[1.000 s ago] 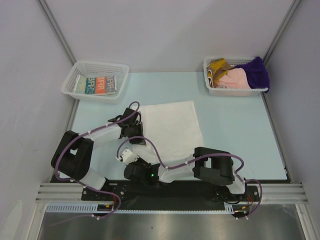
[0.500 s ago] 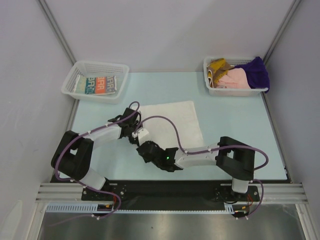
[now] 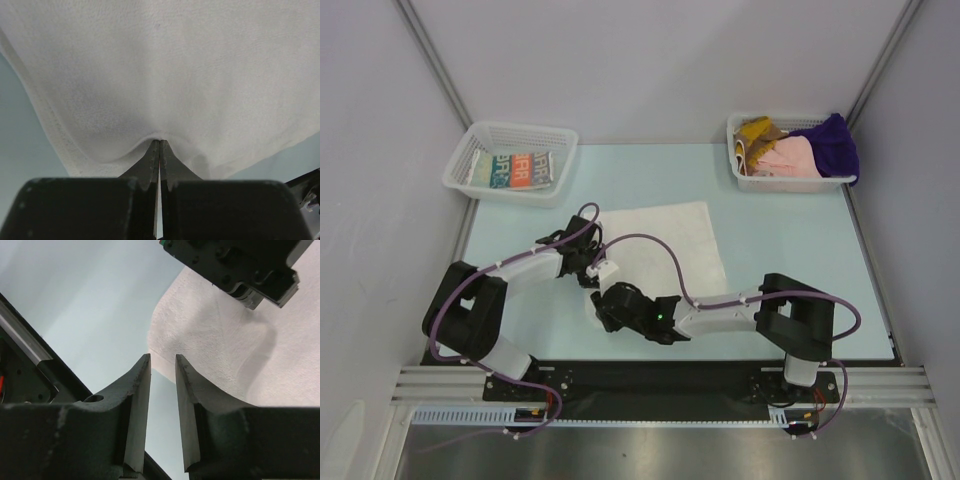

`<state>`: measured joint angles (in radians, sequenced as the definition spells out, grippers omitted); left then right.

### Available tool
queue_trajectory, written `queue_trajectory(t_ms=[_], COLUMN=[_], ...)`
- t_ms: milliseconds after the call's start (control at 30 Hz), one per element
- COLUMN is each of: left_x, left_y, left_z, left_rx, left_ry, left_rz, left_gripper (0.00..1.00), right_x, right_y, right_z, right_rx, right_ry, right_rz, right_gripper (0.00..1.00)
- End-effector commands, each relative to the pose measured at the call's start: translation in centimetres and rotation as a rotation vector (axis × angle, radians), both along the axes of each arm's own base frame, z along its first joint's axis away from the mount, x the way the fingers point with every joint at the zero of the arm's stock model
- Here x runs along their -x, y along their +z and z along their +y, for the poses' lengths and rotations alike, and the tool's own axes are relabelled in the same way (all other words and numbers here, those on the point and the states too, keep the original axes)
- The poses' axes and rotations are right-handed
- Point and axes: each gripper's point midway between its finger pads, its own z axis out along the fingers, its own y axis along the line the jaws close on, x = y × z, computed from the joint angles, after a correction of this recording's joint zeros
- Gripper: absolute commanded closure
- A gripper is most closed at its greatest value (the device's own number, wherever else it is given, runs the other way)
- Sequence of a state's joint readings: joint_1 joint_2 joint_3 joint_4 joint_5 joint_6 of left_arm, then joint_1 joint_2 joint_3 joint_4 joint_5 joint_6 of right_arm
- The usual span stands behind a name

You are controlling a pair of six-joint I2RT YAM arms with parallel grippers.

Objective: Fold and stack the towels
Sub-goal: Fold the towel

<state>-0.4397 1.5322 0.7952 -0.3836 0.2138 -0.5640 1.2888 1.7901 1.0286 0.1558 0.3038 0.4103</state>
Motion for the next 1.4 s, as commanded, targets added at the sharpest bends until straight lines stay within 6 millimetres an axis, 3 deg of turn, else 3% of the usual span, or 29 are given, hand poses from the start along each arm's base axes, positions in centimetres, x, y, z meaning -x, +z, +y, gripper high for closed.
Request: queue_trajectory(t_ms=[0,167,267,333,533,633,800,1000,1300,1367], left_x=[-1.5,-1.5,-1.5,-1.5,-1.5,-1.6,-1.6,-1.6,-1.6,-1.6], left_y=[1.0,1.1,1.1,1.1,1.1,1.1,1.3,1.2,1.3,1.3], left_z=[-0.6,-0.5,-0.5,-0.5,-0.5,-0.6,-0.6,-0.5,-0.6,-0.6], left_rx=[0.023,0.019,0.018,0.019,0.021,0.022,0.023,0.022,0.026,0.024], left_ry=[-0.018,-0.014,-0.013,-0.014,-0.015,-0.015,-0.016,-0.016,-0.017,-0.018], left_rz=[-0.048,-0.051,-0.052,-0.051,-0.050,-0.051,-0.056,-0.055,-0.058,-0.056], left_gripper=[1.00,1.00,1.00,1.00,1.00,1.00,1.00,1.00,1.00,1.00], right_x=[0.3,0.3,1.1,2.0,3.3,3.4,2.5,0.1,-1.4,-0.6], right_y=[1.5,2.0,1.2,0.1,-2.2,-2.5,-2.5,-2.7,-2.3,-1.7], right_z=[0.6,0.4,0.8,1.2,1.0,1.5,2.2,1.4,0.6,0.5], right_rx=[-0.056,-0.059,-0.043,-0.014,0.075,0.124,0.172,0.244,0.258,0.245], right_ry=[0.004,0.008,0.032,0.053,0.046,0.033,-0.011,-0.107,-0.140,-0.108], right_rz=[-0.008,-0.009,0.000,-0.006,-0.063,-0.109,-0.191,-0.237,-0.235,-0.237], right_gripper=[0.68,0.69,0.78,0.78,0.70,0.66,0.61,0.61,0.80,0.71])
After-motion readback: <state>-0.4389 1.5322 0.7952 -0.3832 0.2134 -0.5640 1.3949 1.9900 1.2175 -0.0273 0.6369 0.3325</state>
